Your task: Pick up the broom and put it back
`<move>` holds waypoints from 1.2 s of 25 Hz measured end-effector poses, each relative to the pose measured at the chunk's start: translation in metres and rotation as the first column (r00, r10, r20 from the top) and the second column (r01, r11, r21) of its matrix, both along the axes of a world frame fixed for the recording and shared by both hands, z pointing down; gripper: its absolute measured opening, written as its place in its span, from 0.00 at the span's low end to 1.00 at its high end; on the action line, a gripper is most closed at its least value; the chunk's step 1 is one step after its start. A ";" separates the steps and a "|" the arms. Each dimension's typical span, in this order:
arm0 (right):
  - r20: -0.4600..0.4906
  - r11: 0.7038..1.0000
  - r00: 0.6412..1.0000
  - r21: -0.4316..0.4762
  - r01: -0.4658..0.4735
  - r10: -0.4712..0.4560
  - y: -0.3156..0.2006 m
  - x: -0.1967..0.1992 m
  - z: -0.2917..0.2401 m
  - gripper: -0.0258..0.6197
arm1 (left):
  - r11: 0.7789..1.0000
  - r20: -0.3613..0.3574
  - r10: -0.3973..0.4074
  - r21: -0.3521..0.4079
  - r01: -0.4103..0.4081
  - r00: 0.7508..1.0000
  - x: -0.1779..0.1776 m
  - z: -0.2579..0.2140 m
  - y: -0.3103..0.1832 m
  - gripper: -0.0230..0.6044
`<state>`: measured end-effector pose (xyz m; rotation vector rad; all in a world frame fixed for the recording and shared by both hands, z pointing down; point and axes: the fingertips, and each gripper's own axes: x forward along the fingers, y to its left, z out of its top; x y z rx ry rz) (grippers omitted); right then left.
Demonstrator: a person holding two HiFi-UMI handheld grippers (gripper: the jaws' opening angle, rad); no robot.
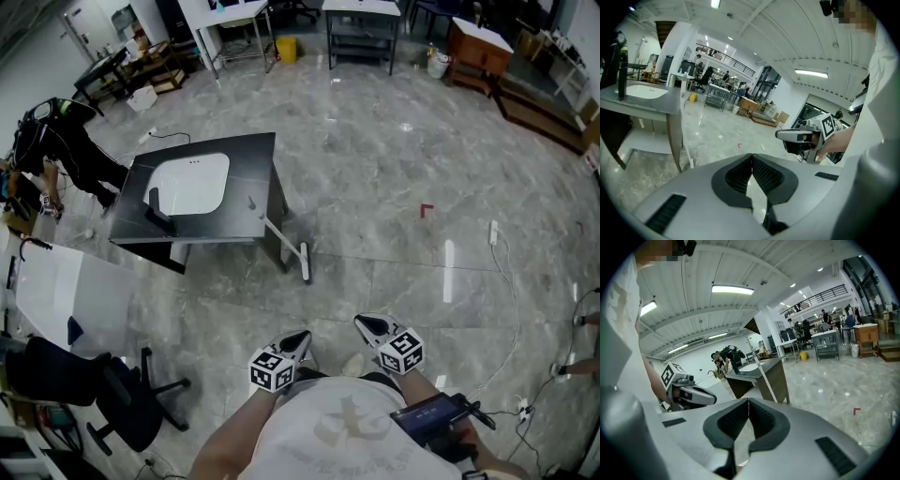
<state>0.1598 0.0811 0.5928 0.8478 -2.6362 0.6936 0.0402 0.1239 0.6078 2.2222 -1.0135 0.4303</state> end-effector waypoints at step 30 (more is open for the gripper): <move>-0.081 0.985 0.982 0.033 -0.170 0.172 -0.091 -0.087 -0.018 0.07 | 0.991 -0.082 -0.082 0.099 0.090 0.993 -0.145 -0.028 -0.120 0.06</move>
